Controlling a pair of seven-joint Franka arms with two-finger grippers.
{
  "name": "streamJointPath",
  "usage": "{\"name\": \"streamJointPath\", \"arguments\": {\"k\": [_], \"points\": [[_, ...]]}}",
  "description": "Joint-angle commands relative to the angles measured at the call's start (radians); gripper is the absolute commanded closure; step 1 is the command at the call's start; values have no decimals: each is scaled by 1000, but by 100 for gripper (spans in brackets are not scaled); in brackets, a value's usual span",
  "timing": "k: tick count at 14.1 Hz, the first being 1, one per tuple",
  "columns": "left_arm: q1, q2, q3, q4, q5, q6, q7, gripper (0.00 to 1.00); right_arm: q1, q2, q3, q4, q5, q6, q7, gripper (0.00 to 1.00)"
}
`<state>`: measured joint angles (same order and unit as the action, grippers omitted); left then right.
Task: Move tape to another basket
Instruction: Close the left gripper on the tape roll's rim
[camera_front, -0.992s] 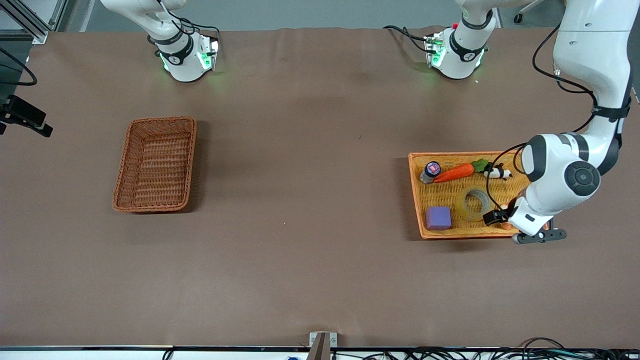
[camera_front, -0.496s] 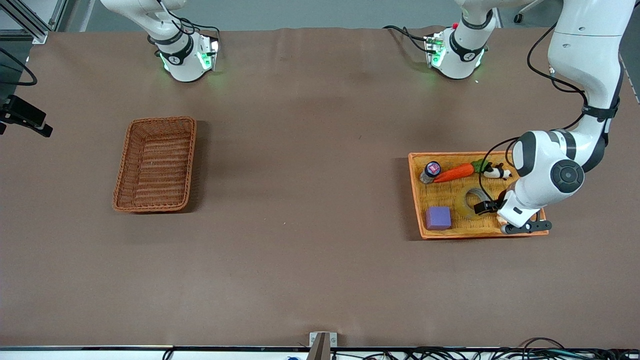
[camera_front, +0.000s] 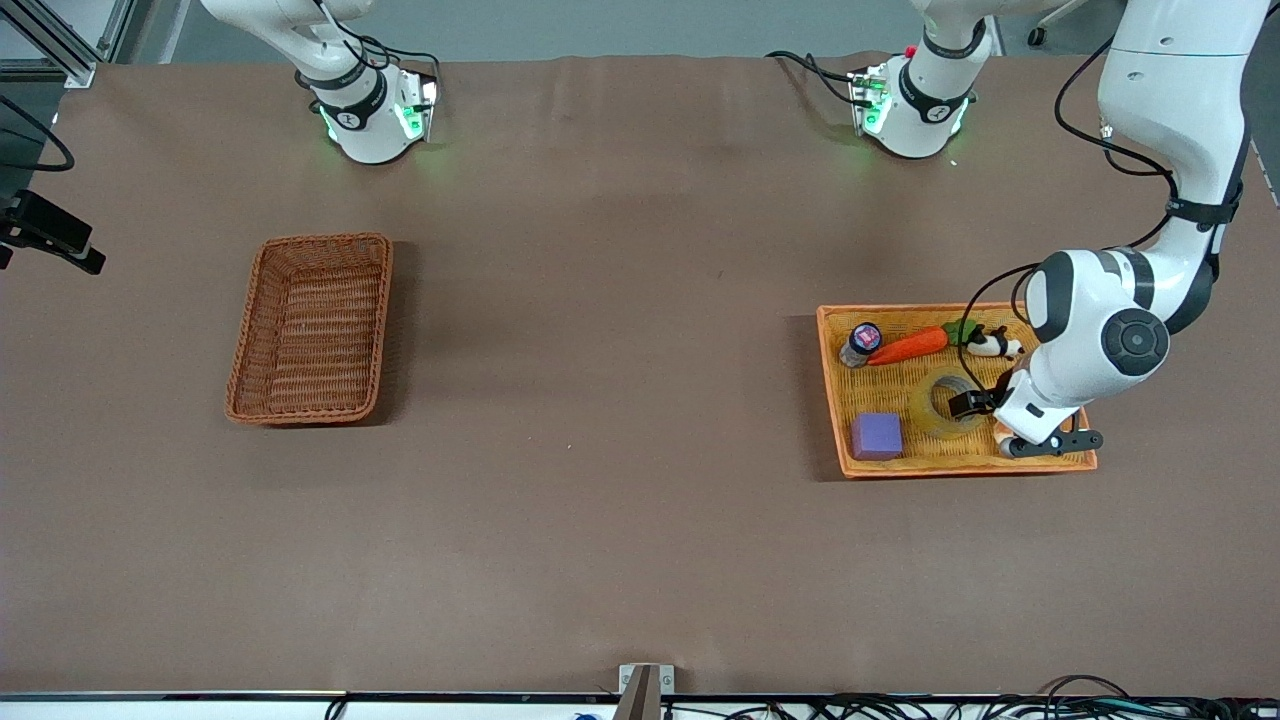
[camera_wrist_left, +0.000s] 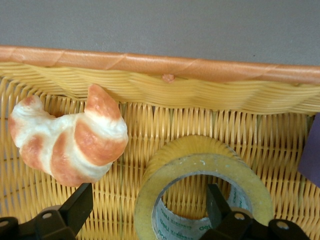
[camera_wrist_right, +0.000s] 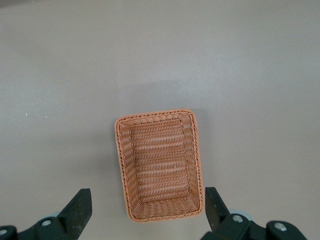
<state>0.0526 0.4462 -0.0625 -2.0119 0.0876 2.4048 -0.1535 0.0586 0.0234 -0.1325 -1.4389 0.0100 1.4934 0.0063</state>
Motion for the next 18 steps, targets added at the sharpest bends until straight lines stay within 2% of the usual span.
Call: {"name": "streamJointPath", "arguments": {"k": [1, 2, 4, 6, 10, 11, 14, 18], "points": [[9, -12, -7, -28, 9, -7, 8, 0, -20, -14, 13, -14, 8, 1, -12, 0], [9, -3, -7, -27, 9, -4, 9, 6, -20, -14, 11, -14, 8, 1, -12, 0], [7, 11, -7, -22, 9, -4, 12, 35, -20, -14, 11, -14, 8, 1, -12, 0], [6, 26, -7, -13, 9, 0, 12, 58, -20, -14, 11, -14, 8, -1, -12, 0], [7, 28, -7, 25, 11, -9, 14, 94, -20, -14, 11, -14, 8, -1, -12, 0], [6, 14, -7, 36, 11, -21, 9, 98, -20, -14, 11, -14, 8, 1, -12, 0], [-3, -52, -13, 77, 11, -100, 8, 98, -20, -13, 11, -14, 8, -1, -12, 0], [-10, -57, -126, 234, 8, -289, -9, 98, -20, -13, 11, -14, 8, 1, -12, 0]]}}
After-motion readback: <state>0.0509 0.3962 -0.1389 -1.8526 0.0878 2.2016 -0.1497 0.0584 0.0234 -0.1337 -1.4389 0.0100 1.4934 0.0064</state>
